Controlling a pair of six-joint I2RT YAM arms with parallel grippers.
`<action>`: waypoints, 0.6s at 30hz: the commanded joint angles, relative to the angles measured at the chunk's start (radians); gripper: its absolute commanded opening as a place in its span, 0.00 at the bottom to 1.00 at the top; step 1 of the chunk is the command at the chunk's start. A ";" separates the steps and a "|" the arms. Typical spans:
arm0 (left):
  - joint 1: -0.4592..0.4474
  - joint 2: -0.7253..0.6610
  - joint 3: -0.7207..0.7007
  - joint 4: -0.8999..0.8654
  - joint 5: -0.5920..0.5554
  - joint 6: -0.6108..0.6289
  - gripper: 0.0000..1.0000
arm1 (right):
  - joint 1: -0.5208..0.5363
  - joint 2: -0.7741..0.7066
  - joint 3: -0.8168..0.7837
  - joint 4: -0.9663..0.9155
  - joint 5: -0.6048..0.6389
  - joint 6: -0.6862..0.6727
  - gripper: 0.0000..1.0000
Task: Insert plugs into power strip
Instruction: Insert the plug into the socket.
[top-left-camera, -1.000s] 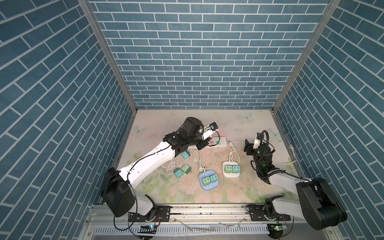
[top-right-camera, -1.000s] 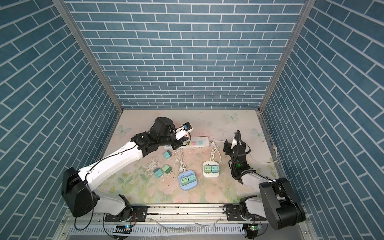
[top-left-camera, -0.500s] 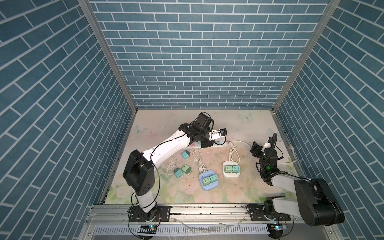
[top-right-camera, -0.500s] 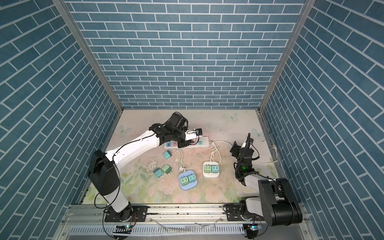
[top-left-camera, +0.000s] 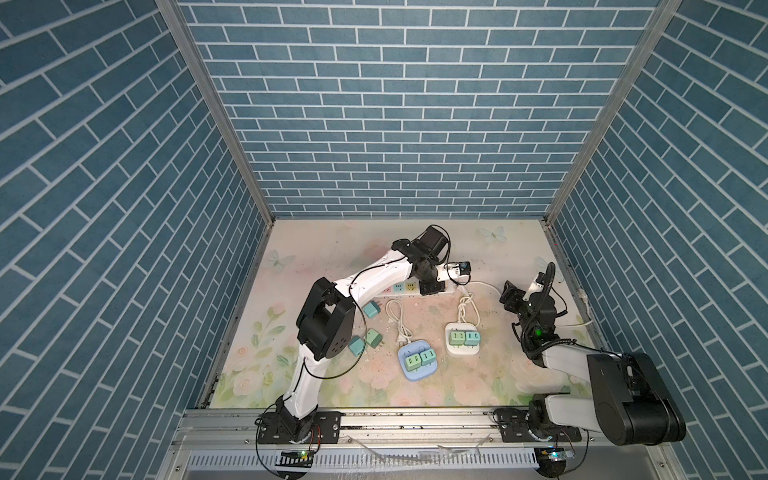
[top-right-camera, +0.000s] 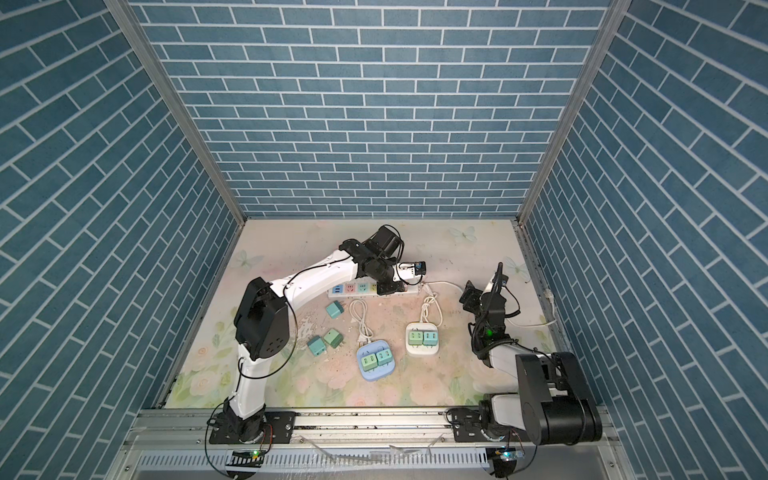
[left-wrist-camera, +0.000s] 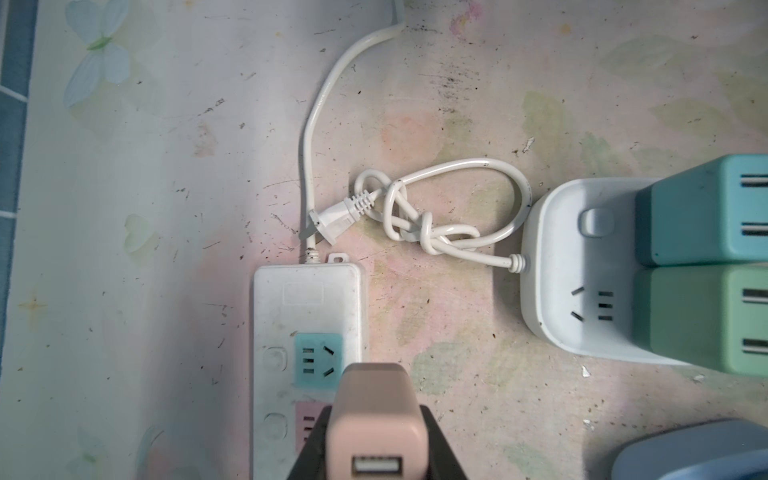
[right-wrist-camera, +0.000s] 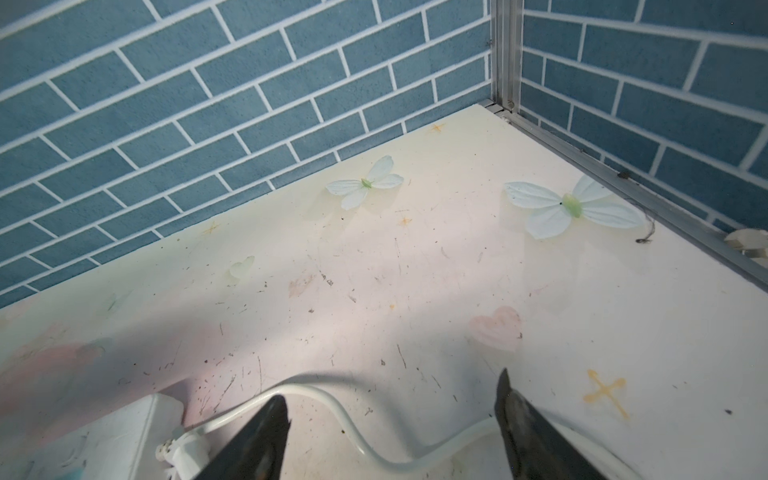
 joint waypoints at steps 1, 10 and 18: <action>-0.006 0.011 0.035 -0.041 -0.008 0.010 0.00 | -0.010 0.012 0.033 -0.022 -0.015 0.047 0.80; 0.002 0.072 0.104 -0.027 -0.072 0.030 0.00 | -0.013 0.017 0.034 -0.022 -0.031 0.050 0.79; 0.029 0.159 0.215 -0.046 -0.052 0.023 0.00 | -0.013 0.023 0.042 -0.028 -0.042 0.047 0.78</action>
